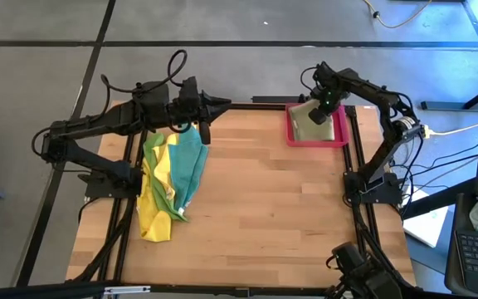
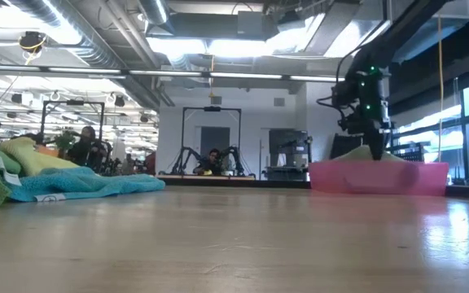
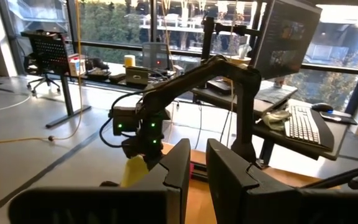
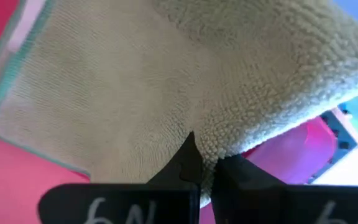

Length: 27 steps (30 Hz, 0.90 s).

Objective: Fold microfiber towels
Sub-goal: Put the light green towel into the red bin

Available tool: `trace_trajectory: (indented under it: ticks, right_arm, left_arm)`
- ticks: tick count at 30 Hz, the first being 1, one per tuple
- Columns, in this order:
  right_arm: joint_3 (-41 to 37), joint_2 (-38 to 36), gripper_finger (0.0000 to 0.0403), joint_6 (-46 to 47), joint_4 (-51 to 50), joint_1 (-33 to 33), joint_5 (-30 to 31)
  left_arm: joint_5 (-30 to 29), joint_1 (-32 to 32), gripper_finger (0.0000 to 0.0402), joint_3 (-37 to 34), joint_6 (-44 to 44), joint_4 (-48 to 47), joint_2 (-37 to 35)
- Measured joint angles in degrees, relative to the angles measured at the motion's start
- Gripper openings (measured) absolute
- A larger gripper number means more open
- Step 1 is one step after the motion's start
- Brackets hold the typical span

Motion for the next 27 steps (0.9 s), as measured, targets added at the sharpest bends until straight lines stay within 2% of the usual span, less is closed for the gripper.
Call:
trace_trajectory:
  ticks: [4,11,20,27]
  right_arm:
    - [0.0,1.49,0.0021,0.2,-0.68,-0.3,-3.53]
    - [0.0,4.48,0.0043,0.26,-4.7,-0.3,-0.92]
    - [1.68,4.38,0.006,1.95,-6.54,-0.3,1.8]
    - [6.17,4.29,0.0103,5.41,-11.37,-0.28,1.87]
  left_arm:
    - [-1.68,-0.2,0.0044,0.02,0.0,0.0,0.0]
    - [-2.9,-0.18,0.0044,0.02,0.01,0.0,0.0]
    - [-3.95,-0.18,0.0044,0.02,0.2,0.02,0.02]
    - [-3.99,-0.18,0.0044,0.02,0.22,0.02,0.02]
